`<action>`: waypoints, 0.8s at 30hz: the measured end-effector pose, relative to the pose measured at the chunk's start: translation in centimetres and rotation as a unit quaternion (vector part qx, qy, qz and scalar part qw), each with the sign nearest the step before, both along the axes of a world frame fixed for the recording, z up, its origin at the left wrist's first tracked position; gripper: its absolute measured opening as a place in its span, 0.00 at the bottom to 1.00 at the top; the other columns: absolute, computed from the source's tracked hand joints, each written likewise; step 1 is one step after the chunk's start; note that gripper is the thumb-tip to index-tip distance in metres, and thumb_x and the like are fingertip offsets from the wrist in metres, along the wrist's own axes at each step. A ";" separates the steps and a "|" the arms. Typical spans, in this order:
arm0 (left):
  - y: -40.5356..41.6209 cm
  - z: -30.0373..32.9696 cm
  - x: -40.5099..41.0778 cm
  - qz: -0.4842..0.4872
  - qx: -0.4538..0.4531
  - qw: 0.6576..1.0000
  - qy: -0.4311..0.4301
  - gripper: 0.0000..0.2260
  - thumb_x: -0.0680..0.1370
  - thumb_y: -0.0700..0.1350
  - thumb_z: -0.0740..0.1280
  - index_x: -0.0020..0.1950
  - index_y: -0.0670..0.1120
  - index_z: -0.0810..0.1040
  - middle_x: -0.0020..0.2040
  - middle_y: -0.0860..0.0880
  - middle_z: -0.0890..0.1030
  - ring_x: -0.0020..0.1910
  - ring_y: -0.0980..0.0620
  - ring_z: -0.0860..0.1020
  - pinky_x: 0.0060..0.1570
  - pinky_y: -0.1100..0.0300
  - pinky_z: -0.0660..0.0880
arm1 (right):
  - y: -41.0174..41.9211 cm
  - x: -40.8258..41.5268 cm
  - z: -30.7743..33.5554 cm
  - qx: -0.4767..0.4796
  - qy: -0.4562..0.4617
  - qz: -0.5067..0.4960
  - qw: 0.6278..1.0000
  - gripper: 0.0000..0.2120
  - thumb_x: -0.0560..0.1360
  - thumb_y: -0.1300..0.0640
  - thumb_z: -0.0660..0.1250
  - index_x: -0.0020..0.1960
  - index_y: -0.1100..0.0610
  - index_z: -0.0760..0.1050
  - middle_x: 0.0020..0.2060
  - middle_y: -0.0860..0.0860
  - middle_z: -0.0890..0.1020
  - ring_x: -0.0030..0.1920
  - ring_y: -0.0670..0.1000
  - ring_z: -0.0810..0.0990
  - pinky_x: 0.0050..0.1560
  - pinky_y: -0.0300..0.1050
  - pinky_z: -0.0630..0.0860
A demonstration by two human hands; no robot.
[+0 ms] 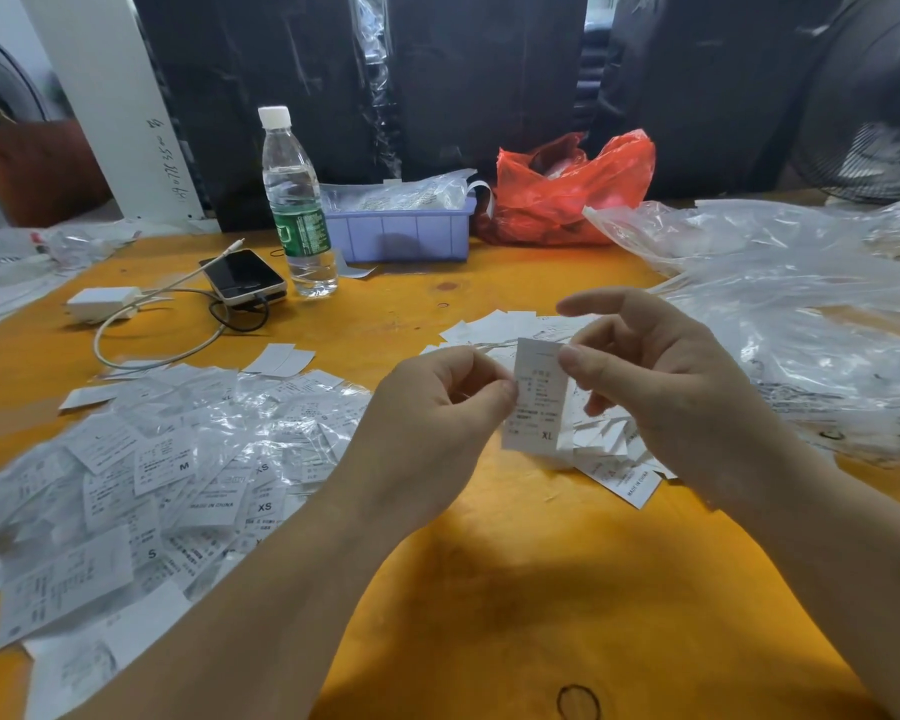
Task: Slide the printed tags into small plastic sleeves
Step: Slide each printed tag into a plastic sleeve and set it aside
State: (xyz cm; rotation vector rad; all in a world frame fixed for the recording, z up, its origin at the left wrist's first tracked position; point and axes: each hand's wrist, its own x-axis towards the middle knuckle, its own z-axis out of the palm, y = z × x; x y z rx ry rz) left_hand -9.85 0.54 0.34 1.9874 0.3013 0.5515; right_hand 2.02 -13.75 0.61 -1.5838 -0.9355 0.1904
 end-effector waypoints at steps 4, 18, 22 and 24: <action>-0.3 -0.1 -0.2 -0.013 0.021 1.000 0.004 0.10 0.80 0.47 0.64 0.41 0.50 0.82 0.40 0.47 0.83 0.41 0.44 0.76 0.39 0.49 0.72 | 0.0 -0.1 0.1 -0.010 -0.057 -0.010 0.998 0.05 0.74 0.61 0.71 0.43 0.51 0.83 0.38 0.49 0.83 0.41 0.48 0.79 0.43 0.46 0.77; 0.1 -0.5 0.1 -0.026 -0.004 1.000 -0.003 0.08 0.80 0.47 0.66 0.43 0.50 0.82 0.39 0.54 0.83 0.38 0.59 0.80 0.37 0.63 0.76 | -0.1 -0.3 0.0 -0.033 -0.070 0.000 0.997 0.07 0.72 0.63 0.72 0.44 0.52 0.82 0.36 0.49 0.84 0.37 0.47 0.80 0.39 0.49 0.78; 0.2 -0.7 0.1 -0.032 0.002 0.999 0.012 0.06 0.79 0.46 0.68 0.42 0.49 0.81 0.40 0.52 0.84 0.40 0.55 0.81 0.38 0.61 0.76 | -0.2 -0.2 0.1 -0.020 -0.045 0.003 0.999 0.06 0.72 0.63 0.73 0.43 0.52 0.81 0.37 0.51 0.85 0.37 0.52 0.81 0.41 0.56 0.80; 0.2 -0.6 0.1 -0.024 0.017 0.999 0.019 0.07 0.79 0.45 0.67 0.42 0.49 0.81 0.39 0.53 0.83 0.39 0.58 0.80 0.37 0.62 0.76 | -0.1 -0.2 0.1 -0.026 -0.042 0.003 0.999 0.05 0.73 0.62 0.72 0.43 0.52 0.81 0.38 0.52 0.85 0.37 0.53 0.81 0.41 0.56 0.80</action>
